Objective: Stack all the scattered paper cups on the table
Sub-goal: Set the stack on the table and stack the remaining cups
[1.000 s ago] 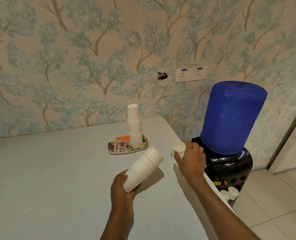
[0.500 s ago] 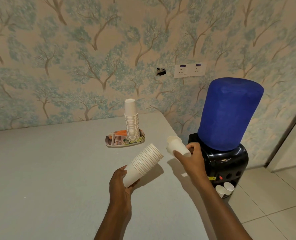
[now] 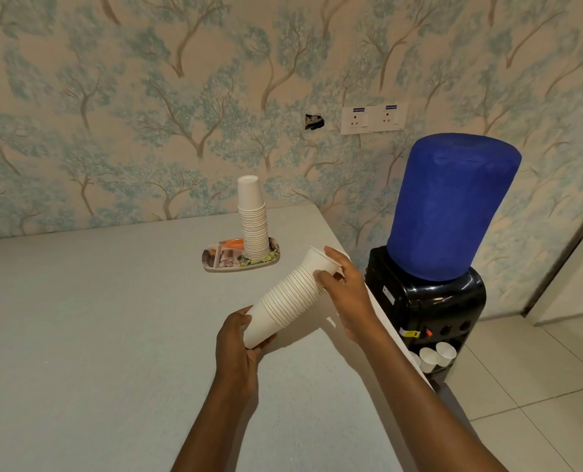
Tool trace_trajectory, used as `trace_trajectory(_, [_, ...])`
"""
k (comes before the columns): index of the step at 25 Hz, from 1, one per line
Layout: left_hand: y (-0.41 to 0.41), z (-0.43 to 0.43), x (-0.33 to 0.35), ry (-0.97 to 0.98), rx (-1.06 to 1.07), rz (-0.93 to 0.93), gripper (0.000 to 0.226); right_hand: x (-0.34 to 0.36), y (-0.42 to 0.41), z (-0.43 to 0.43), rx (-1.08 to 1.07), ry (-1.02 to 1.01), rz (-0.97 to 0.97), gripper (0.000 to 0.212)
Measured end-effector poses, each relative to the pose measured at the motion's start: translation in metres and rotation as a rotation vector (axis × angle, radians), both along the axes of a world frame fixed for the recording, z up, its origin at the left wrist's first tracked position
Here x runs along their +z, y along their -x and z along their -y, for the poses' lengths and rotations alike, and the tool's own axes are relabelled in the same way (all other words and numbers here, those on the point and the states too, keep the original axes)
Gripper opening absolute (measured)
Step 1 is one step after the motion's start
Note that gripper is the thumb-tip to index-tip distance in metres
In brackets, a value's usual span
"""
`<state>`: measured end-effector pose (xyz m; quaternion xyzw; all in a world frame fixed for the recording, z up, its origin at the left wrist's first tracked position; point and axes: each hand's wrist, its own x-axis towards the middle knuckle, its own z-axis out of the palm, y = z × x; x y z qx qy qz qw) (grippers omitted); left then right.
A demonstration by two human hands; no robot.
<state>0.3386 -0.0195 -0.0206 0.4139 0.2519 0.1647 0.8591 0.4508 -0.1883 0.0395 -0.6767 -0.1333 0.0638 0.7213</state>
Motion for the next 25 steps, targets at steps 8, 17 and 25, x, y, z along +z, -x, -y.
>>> trace_trajectory(8, [-0.017, 0.0, -0.005, -0.033, 0.05, -0.028, 0.035, -0.014, 0.001, -0.012, 0.137, 0.159, -0.027, 0.024])
trace_trajectory(17, [-0.037, -0.018, -0.008, 0.041, 0.11, 0.006, 0.04, -0.016, -0.111, -0.006, -0.022, 1.057, 0.515, 0.066])
trace_trajectory(25, [-0.035, -0.024, -0.011, 0.044, 0.141, -0.007, 0.04, -0.023, -0.116, -0.014, -0.114, 0.547, 0.545, 0.035])
